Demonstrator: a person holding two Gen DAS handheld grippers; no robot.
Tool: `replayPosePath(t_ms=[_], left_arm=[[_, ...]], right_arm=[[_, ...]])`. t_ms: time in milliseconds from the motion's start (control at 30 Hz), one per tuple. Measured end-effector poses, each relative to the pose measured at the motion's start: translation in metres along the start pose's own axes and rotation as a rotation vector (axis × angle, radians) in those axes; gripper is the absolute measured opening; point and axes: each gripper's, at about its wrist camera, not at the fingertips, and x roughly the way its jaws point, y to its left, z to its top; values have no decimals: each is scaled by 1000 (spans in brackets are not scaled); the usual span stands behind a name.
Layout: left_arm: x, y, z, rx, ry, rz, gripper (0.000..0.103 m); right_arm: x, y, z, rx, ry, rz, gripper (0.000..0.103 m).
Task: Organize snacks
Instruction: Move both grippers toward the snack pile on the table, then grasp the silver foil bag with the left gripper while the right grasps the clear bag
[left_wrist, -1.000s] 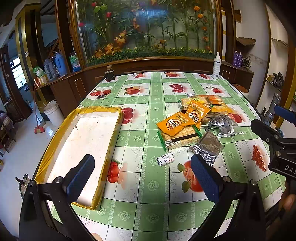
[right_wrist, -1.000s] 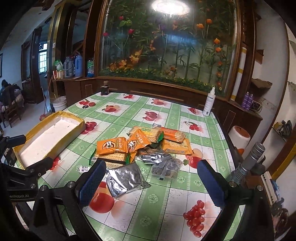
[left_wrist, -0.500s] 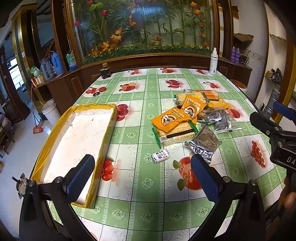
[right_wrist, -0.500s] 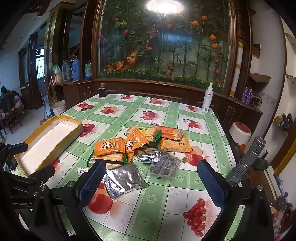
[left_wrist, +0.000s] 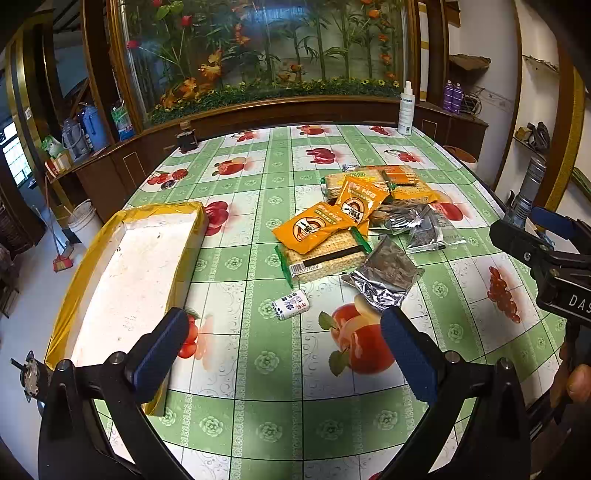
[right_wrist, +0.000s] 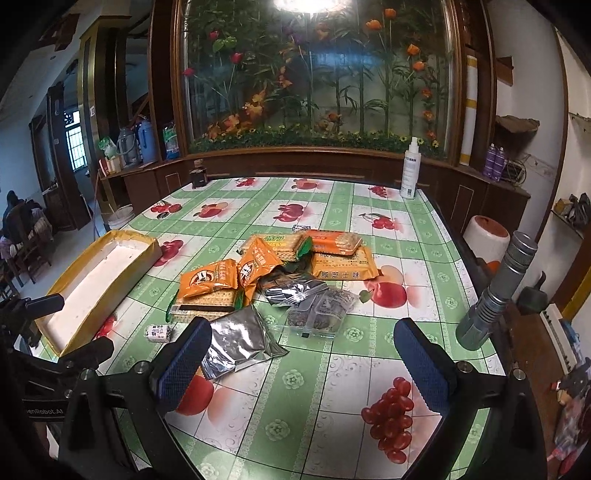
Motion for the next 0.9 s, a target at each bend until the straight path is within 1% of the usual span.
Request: replayPosePath(t_ms=[367,900], left_arm=[[10,-11,0,21,31,-39,103],[29,-37,3,77,66,-117,103]], right_arm=[[6,-27,-10,60,32,7,100],[14,-34,-14,77,55,23,100]])
